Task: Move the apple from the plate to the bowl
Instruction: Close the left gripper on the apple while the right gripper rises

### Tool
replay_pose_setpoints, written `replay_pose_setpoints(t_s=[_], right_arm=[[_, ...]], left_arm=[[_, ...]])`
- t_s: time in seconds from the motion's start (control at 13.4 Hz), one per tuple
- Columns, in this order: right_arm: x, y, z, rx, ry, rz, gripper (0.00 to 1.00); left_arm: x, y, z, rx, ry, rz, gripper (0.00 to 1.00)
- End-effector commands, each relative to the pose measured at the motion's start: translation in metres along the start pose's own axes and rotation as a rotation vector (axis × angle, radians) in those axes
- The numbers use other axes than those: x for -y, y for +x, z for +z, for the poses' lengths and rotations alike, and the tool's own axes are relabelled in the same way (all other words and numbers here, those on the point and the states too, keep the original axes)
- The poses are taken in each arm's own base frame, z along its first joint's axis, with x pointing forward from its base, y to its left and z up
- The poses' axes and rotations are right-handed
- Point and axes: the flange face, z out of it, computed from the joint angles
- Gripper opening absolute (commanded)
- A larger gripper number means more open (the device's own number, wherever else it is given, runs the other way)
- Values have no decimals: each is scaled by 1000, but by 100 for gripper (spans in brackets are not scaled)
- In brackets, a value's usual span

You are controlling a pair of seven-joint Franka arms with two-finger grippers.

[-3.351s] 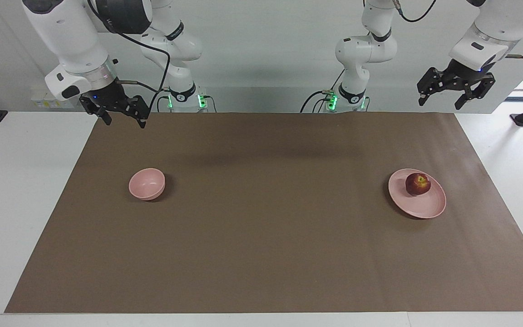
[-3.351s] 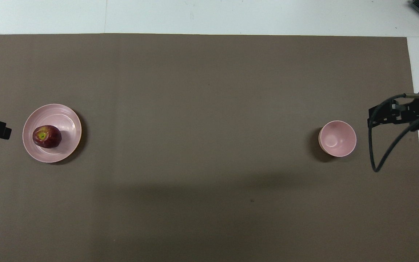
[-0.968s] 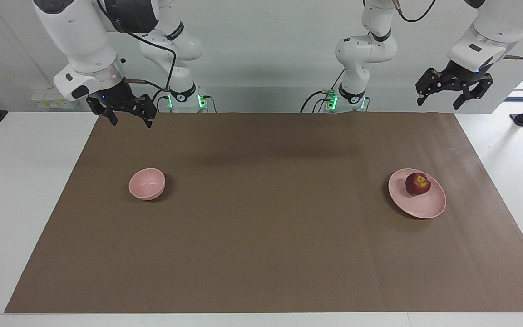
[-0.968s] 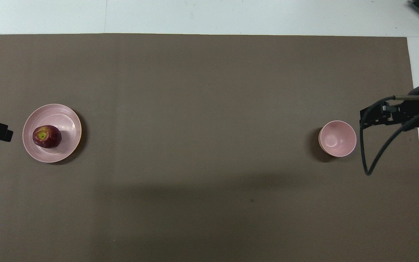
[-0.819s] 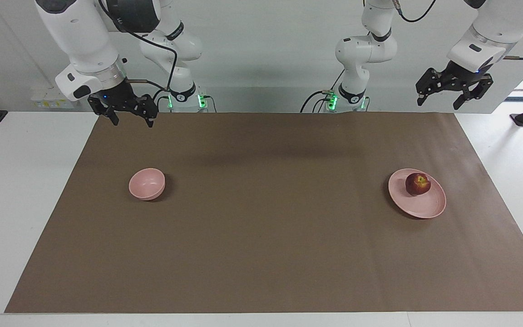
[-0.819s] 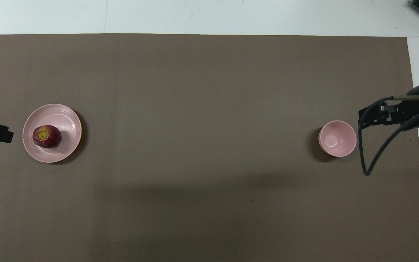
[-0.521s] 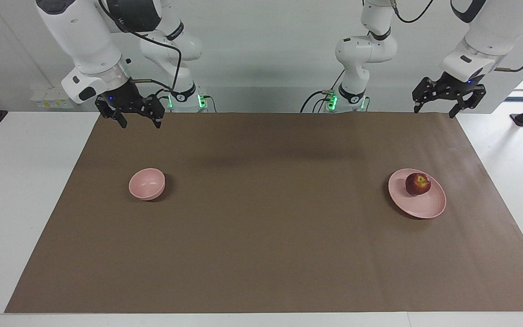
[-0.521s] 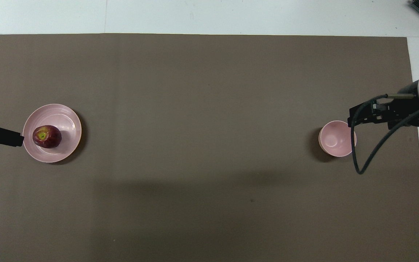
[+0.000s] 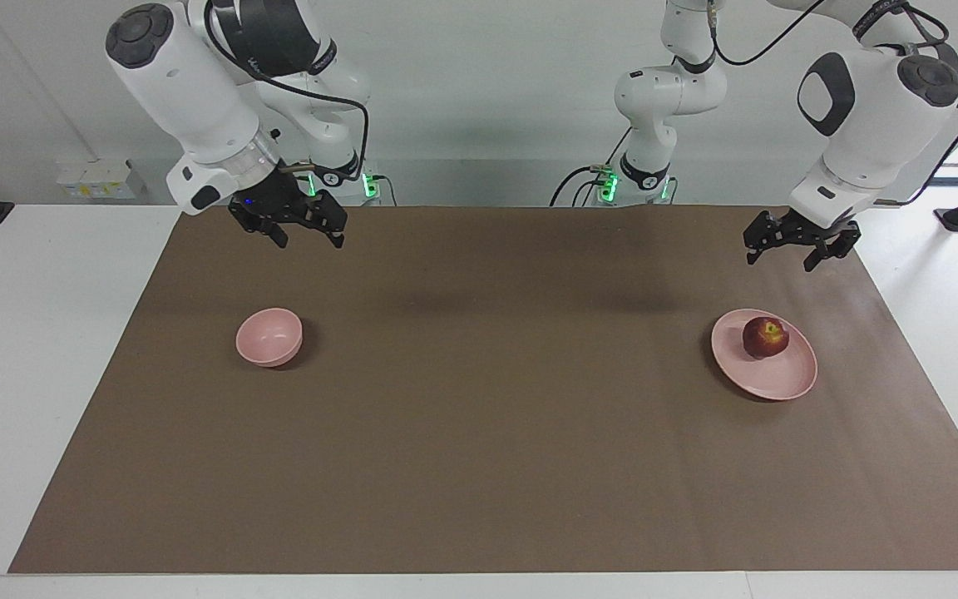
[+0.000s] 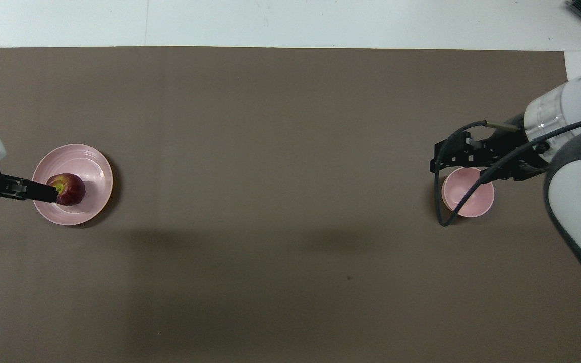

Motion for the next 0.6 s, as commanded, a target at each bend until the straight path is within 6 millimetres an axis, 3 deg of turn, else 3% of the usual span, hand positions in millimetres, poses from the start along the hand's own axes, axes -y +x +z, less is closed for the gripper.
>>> replay_pose_setpoints(t_s=[0.0, 0.22, 0.37, 0.52], right_arm=[[14, 2, 17, 24, 82, 63, 100], [50, 0, 38, 47, 148, 153, 100], [76, 0, 53, 57, 191, 225, 100], [93, 4, 69, 119, 285, 292, 100]], left_arm=[[18, 8, 24, -59, 5, 29, 100], [37, 11, 53, -57, 6, 98, 100], [48, 5, 84, -41, -1, 86, 100], [47, 9, 103, -70, 10, 85, 100]])
